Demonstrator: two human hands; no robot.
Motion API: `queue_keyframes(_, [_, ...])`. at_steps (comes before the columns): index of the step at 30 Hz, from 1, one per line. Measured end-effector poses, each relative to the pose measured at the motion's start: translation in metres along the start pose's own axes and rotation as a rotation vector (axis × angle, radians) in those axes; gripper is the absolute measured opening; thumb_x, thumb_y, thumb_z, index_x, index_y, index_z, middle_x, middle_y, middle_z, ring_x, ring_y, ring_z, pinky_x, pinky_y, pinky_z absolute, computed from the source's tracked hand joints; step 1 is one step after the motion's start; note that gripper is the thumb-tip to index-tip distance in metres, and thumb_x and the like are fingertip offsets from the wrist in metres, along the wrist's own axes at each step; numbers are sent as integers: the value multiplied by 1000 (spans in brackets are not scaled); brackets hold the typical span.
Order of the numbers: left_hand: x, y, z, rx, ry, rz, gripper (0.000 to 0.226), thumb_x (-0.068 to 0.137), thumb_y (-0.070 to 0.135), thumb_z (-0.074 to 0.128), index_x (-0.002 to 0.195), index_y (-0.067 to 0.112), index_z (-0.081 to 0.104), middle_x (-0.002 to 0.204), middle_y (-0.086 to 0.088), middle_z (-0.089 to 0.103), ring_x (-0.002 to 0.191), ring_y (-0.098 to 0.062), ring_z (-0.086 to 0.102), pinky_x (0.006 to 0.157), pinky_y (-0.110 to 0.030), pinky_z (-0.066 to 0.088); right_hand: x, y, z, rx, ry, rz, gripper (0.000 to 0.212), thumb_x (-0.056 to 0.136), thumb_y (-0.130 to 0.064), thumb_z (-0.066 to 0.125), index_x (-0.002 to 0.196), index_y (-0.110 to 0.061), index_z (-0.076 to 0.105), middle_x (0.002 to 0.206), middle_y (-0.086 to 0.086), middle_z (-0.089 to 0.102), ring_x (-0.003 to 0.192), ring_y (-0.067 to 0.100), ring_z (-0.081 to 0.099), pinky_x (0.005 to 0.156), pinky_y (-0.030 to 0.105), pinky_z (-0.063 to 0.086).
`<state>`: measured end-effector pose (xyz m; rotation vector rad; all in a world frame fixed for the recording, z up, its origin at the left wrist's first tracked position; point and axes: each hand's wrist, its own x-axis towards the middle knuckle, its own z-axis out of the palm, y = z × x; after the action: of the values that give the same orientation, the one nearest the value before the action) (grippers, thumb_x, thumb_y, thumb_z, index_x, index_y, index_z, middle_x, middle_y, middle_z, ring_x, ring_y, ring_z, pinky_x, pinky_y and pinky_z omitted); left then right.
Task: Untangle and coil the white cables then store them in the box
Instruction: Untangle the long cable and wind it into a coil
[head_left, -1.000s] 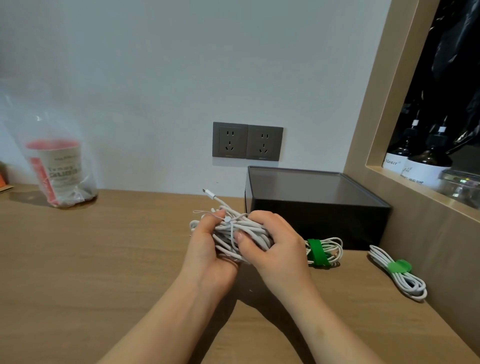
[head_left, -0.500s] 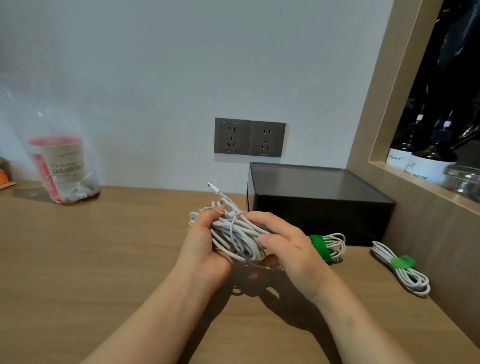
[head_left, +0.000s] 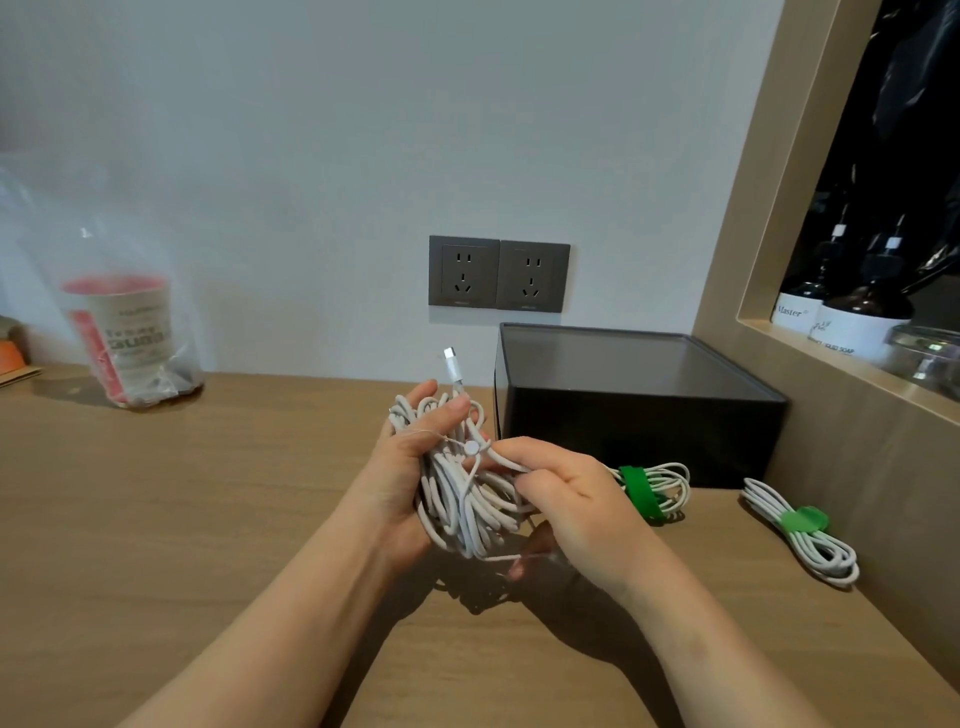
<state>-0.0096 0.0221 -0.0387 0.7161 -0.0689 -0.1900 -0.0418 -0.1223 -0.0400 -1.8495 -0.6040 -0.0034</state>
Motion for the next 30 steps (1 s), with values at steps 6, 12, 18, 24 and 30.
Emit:
queue_keyframes(6, [5, 3, -8, 105, 31, -41, 46, 64, 1, 64, 106, 12, 50, 65, -11, 58, 51, -21, 59, 50, -33, 55, -3, -6, 9, -188, -12, -77, 39, 98, -23, 41, 103, -61, 48, 94, -32, 59, 92, -1, 58, 61, 11, 50])
queue_keyframes(12, [16, 9, -11, -17, 187, 30, 8, 82, 1, 53, 79, 8, 50, 57, -7, 52, 44, -17, 56, 47, -30, 53, -1, -11, 6, 41, 164, -34, 60, 93, -13, 53, 108, -69, 37, 114, -28, 51, 65, 18, 68, 47, 23, 52])
queue_keyframes(18, [23, 8, -22, -137, 274, 89, 27, 81, 5, 59, 103, 14, 46, 64, -5, 54, 45, -14, 59, 48, -30, 52, 2, -8, 14, -152, 140, -94, 73, 80, -28, 71, 106, -81, 28, 115, -39, 43, 89, 5, 63, 71, 25, 57])
queue_keyframes(24, [20, -10, -17, -126, 210, 40, 33, 78, 8, 62, 106, 19, 47, 76, -8, 58, 65, -23, 64, 62, -43, 54, 8, 1, 29, -362, 318, -185, 49, 77, -41, 69, 94, -74, 36, 105, -50, 33, 107, -18, 38, 74, 7, 42])
queue_keyframes(30, [19, -16, -12, -165, 126, 82, 39, 78, 3, 60, 111, 20, 51, 88, -12, 60, 80, -28, 65, 72, -47, 55, 10, 10, 26, -445, 405, -225, 42, 78, -25, 66, 106, -53, 53, 101, -34, 45, 103, -10, 46, 75, 7, 46])
